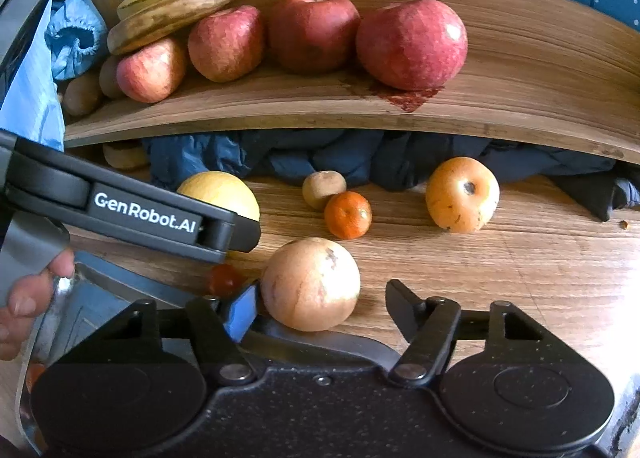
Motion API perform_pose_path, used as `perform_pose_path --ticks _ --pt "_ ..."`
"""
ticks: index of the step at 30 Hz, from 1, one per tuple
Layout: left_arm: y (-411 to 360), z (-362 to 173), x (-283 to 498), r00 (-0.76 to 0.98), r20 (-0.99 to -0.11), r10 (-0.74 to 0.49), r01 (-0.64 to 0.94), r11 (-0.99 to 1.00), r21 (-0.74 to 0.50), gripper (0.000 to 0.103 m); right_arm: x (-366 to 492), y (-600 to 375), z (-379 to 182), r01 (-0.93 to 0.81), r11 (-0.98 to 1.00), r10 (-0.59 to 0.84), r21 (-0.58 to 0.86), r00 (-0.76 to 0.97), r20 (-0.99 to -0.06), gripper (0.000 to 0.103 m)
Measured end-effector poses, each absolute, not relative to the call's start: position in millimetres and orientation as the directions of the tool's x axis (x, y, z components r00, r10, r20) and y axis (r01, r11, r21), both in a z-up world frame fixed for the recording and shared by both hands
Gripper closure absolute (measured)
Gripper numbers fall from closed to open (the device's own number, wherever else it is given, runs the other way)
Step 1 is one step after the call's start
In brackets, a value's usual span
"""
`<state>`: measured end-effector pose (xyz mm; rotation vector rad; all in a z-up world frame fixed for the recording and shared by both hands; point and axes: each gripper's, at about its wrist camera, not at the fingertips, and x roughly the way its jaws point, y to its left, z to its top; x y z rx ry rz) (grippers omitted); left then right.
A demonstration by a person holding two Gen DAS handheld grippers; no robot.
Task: Organize fruits
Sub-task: 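Move left tool to the yellow lemon while right tool grasps the pale round fruit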
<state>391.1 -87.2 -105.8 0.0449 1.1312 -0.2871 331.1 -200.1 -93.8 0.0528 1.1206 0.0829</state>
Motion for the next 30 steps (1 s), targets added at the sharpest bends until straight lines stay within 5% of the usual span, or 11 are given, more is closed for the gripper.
perform_pose_path --ticks 6,10,30 --pt "-90.1 -107.4 393.8 0.385 -0.898 -0.214 0.257 0.959 -0.118 0.021 332.1 -197.8 -94.8 -0.048 0.994 0.109 0.097 0.432 -0.895 0.044" --pt "-93.8 -106.5 393.3 0.383 -0.892 -0.241 0.27 0.952 -0.141 0.034 333.2 -196.1 -94.7 -0.056 0.993 0.117 0.103 0.434 -0.893 0.048" --pt "-88.0 -92.7 371.5 0.457 -0.857 -0.238 0.254 0.958 -0.131 0.035 322.5 -196.7 -77.1 -0.075 0.991 0.135 0.113 0.475 -0.87 0.049"
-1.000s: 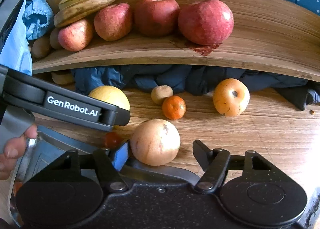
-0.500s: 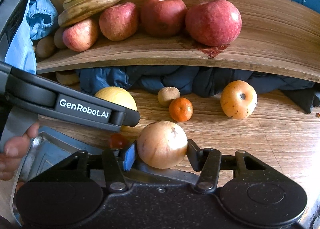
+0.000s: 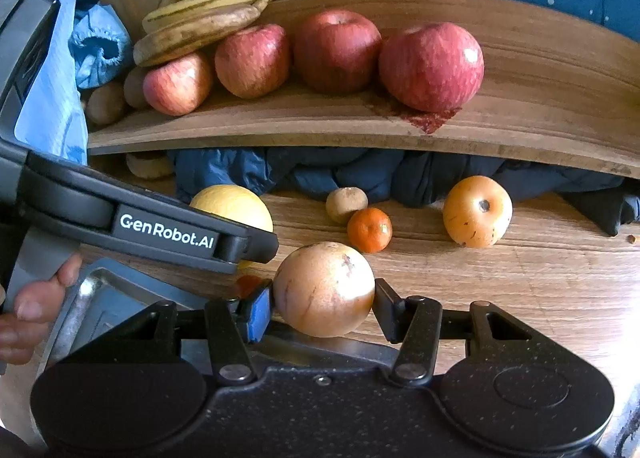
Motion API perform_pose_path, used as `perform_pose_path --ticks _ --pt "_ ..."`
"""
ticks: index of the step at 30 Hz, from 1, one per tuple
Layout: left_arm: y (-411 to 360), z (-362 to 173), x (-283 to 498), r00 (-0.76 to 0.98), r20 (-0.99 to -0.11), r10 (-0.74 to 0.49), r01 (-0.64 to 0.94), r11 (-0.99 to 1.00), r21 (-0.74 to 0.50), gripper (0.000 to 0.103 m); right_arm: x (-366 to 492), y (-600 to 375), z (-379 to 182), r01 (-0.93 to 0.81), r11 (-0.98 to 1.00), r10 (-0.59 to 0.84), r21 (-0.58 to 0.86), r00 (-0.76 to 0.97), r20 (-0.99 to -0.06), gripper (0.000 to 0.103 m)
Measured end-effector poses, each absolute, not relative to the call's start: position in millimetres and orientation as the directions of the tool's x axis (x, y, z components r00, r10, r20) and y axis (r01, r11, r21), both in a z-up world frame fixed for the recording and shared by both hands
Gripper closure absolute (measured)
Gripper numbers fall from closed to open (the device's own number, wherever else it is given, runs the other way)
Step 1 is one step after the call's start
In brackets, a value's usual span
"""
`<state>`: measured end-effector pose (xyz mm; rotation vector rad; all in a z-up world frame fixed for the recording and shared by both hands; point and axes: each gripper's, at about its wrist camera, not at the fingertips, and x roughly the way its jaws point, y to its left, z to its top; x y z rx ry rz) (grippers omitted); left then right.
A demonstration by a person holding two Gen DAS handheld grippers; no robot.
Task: Organize fruits
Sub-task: 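Move left tool to the yellow lemon while right tool grasps the pale round fruit, then carry lemon with left tool onto tray while right tool carries pale fruit there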
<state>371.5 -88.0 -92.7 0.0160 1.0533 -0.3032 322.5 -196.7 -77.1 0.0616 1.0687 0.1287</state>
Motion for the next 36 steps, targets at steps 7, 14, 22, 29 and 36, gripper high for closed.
perform_pose_path --ticks 7,14,22,29,36 --pt "-82.6 -81.4 350.2 0.486 -0.843 -0.231 0.235 0.964 -0.128 0.035 310.7 -192.8 -63.6 -0.091 0.99 0.139 0.108 0.501 -0.854 0.049" --pt "-76.9 -77.3 322.5 0.5 -0.838 -0.218 0.207 0.97 -0.129 0.035 296.4 -186.9 -52.3 -0.11 0.988 0.148 0.106 0.516 -0.844 0.049" --pt "-67.2 -80.7 286.0 0.504 -0.84 -0.199 0.163 0.977 -0.134 0.035 266.4 -175.8 -43.4 -0.149 0.983 0.172 0.111 0.507 -0.845 0.049" --pt "-57.8 -84.6 258.1 0.504 -0.844 -0.183 0.115 0.983 -0.144 0.035 244.6 -167.1 -41.1 -0.182 0.977 0.19 0.113 0.494 -0.849 0.049" --pt "-47.1 -86.2 240.7 0.507 -0.847 -0.158 0.061 0.987 -0.148 0.035 226.9 -163.1 -41.0 -0.186 0.976 0.188 0.11 0.48 -0.857 0.049"
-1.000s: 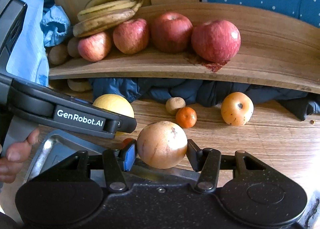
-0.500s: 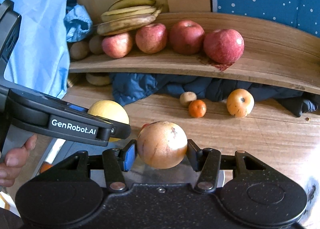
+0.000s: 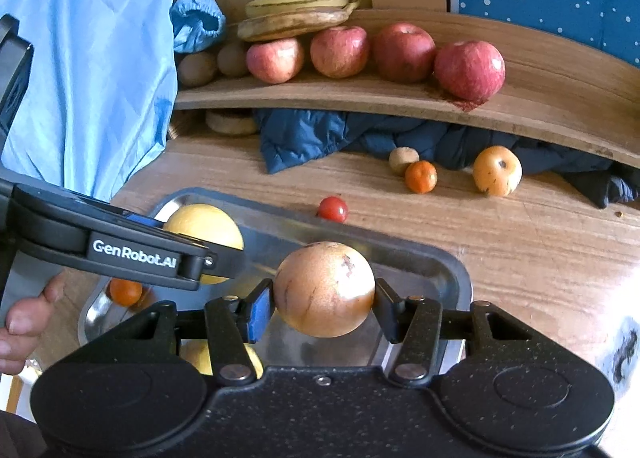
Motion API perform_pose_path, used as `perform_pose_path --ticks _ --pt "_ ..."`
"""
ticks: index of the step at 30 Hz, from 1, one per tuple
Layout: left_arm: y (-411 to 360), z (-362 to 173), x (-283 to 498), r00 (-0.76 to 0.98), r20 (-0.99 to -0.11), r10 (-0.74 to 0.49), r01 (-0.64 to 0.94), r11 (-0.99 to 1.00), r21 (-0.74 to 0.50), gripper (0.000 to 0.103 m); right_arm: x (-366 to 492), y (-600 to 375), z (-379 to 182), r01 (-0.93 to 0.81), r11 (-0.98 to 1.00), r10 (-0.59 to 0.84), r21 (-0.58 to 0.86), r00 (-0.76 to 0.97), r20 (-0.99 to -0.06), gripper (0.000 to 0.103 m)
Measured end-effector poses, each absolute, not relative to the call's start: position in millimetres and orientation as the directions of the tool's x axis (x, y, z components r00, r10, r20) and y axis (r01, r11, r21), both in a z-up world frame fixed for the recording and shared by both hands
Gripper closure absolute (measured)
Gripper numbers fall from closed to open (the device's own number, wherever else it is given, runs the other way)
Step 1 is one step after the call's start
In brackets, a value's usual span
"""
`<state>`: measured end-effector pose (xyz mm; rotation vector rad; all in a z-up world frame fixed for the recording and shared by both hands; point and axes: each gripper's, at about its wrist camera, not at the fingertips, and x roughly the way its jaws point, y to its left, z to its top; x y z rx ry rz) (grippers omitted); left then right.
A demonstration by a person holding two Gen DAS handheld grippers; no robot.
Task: Organize fruits
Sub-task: 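Carry lemon with left tool onto tray while right tool carries pale fruit there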
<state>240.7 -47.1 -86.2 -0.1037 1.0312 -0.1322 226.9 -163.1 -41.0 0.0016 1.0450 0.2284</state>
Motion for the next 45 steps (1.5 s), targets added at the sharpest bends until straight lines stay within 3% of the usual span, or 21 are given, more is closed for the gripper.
perform_pose_path --ticks 45 --pt "-46.1 -90.4 198.5 0.499 -0.865 -0.049 -0.079 0.992 -0.102 0.035 162.9 -162.9 -56.3 -0.341 0.933 0.239 0.116 0.347 -0.907 0.048"
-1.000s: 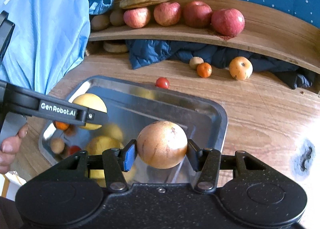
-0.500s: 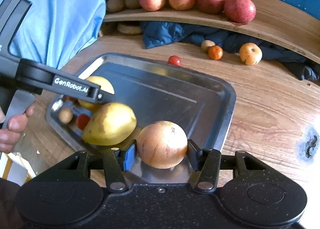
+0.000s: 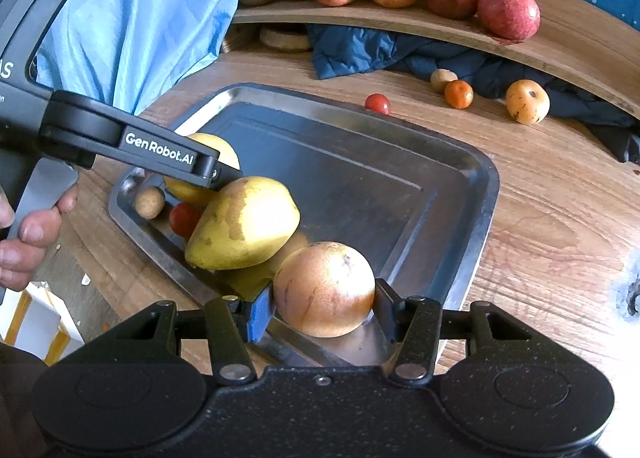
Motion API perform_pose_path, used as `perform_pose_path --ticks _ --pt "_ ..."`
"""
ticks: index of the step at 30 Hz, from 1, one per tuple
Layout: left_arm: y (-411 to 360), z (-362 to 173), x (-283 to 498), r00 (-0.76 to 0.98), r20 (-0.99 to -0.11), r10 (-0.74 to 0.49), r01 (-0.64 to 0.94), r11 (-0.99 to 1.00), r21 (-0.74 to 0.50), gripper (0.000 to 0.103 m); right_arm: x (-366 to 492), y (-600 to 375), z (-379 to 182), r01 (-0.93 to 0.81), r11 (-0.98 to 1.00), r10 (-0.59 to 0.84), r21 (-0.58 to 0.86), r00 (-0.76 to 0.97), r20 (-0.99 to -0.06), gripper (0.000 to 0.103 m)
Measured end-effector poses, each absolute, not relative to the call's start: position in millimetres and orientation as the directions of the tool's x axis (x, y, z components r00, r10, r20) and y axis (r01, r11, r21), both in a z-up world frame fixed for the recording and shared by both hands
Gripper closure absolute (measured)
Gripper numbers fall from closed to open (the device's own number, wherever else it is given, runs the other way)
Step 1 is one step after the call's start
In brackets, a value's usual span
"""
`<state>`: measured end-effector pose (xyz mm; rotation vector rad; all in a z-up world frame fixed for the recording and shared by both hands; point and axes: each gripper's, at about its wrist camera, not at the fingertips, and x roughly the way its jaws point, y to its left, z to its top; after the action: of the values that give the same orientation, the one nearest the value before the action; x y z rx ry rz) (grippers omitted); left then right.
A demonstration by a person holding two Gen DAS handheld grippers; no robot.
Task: Organize fruits
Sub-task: 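Carry lemon with left tool onto tray while right tool carries pale fruit there, then open both tools and lift them away from the tray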
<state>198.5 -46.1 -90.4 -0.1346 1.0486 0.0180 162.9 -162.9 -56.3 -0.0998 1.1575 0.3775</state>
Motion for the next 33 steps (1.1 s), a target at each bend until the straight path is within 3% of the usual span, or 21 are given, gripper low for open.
perform_pose_path --ticks 10,14,21,27,33 --pt "-46.7 -86.9 193.7 0.498 -0.867 -0.025 -0.096 0.992 -0.083 0.032 160.3 -165.6 -54.9 -0.358 0.925 0.258 0.127 0.345 -0.903 0.048" --pt "-46.3 -81.8 189.6 0.5 -0.866 -0.014 -0.102 0.992 -0.075 0.024 159.5 -166.6 -51.2 -0.364 0.922 0.263 0.129 0.349 -0.899 0.047" --pt "-46.7 -68.1 178.6 0.504 -0.864 -0.01 -0.09 0.994 -0.064 0.005 155.6 -170.1 -40.5 -0.389 0.91 0.289 0.14 0.356 -0.889 0.032" --pt "-45.6 -58.0 163.6 0.491 -0.871 -0.011 -0.056 0.997 -0.044 0.001 150.6 -175.3 -30.8 -0.39 0.909 0.298 0.147 0.361 -0.883 0.017" --pt "-43.4 -55.9 146.6 0.445 -0.895 -0.041 -0.021 0.998 -0.057 0.001 145.6 -186.8 -25.4 -0.379 0.913 0.294 0.149 0.361 -0.885 0.011"
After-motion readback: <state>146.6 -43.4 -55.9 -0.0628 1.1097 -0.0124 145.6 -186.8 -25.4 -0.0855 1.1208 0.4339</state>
